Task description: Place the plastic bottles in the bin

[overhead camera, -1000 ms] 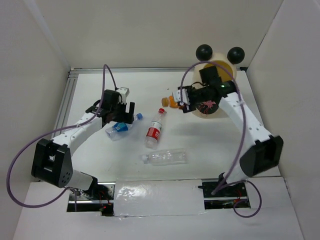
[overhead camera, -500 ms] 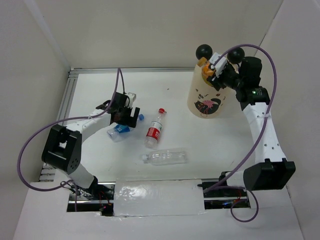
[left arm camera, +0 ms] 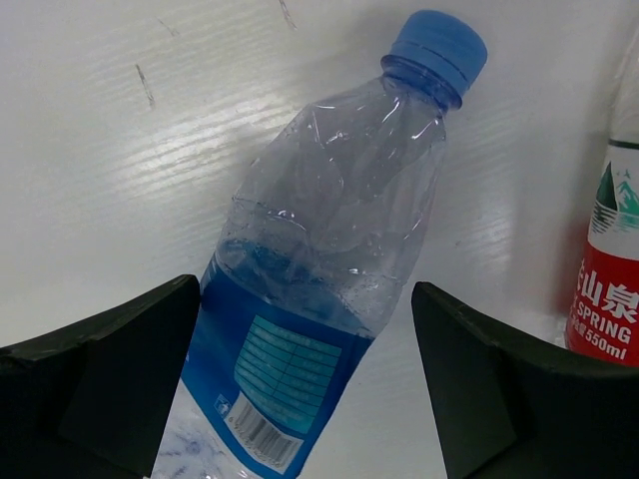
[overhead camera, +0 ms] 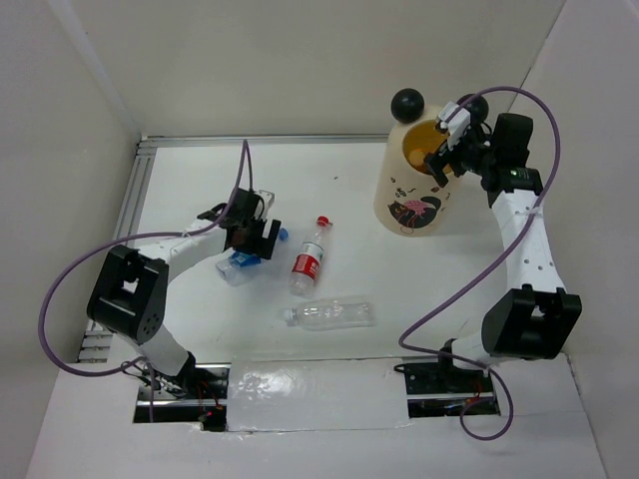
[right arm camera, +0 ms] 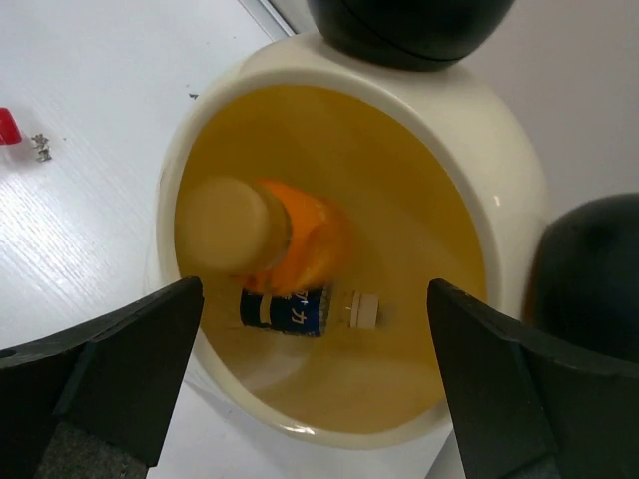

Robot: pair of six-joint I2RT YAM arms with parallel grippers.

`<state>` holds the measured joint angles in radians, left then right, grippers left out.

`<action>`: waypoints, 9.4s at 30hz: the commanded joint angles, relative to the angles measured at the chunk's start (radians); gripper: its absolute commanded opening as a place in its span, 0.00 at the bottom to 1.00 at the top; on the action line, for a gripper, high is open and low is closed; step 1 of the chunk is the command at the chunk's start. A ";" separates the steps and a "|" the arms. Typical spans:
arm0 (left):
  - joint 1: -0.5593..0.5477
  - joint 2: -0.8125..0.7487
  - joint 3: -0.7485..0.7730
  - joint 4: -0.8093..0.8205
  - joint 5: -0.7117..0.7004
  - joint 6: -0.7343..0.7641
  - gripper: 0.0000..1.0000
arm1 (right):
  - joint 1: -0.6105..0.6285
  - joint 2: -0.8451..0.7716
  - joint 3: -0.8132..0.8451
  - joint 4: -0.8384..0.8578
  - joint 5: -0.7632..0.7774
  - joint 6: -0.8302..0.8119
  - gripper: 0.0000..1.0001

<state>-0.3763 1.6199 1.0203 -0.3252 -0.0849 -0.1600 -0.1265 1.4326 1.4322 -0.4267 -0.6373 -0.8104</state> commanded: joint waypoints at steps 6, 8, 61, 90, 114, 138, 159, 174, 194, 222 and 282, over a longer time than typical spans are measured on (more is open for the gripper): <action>-0.050 0.060 -0.006 -0.008 -0.062 0.000 1.00 | -0.056 -0.106 0.019 0.036 -0.226 0.076 1.00; -0.061 0.073 -0.006 -0.008 -0.072 0.000 0.97 | -0.079 -0.139 0.019 0.045 -0.289 0.099 1.00; -0.455 0.715 1.265 1.080 0.189 -0.320 0.41 | -0.182 -0.413 -0.518 -0.613 -0.426 -0.346 0.18; -0.538 0.309 0.965 1.058 0.223 -0.038 0.99 | -0.159 -0.393 -0.558 -0.677 -0.499 -0.715 1.00; -0.527 -1.158 -0.347 -0.152 -0.440 -0.630 0.99 | 0.925 0.040 -0.549 0.029 0.100 0.077 0.87; -0.527 -0.991 -0.368 -0.085 -0.466 -0.579 0.99 | 0.869 -0.199 -0.383 -0.285 -0.085 -0.143 0.30; -0.427 -0.490 -0.316 0.276 -0.162 -0.421 0.99 | 0.047 -0.124 -0.138 0.384 -0.611 -0.130 0.30; -0.446 -0.423 -0.285 0.285 -0.173 -0.401 0.99 | -0.053 0.107 0.137 0.079 -0.736 -0.317 0.36; -0.455 -0.172 -0.089 0.324 -0.243 -0.325 0.99 | -0.096 0.161 0.283 -0.421 -0.832 -0.623 1.00; -0.441 0.050 0.377 0.116 -0.178 -0.253 0.22 | -0.285 -0.175 0.109 -0.173 -0.569 0.230 0.00; -0.431 0.996 1.586 1.374 -0.271 -0.414 0.44 | -0.341 -0.115 -0.317 -0.877 -0.613 -0.684 0.47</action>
<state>-0.8070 2.6053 2.5675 0.9218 -0.3695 -0.5545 -0.4992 1.3258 1.1362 -1.2591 -1.2198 -1.4361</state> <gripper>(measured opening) 0.573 0.462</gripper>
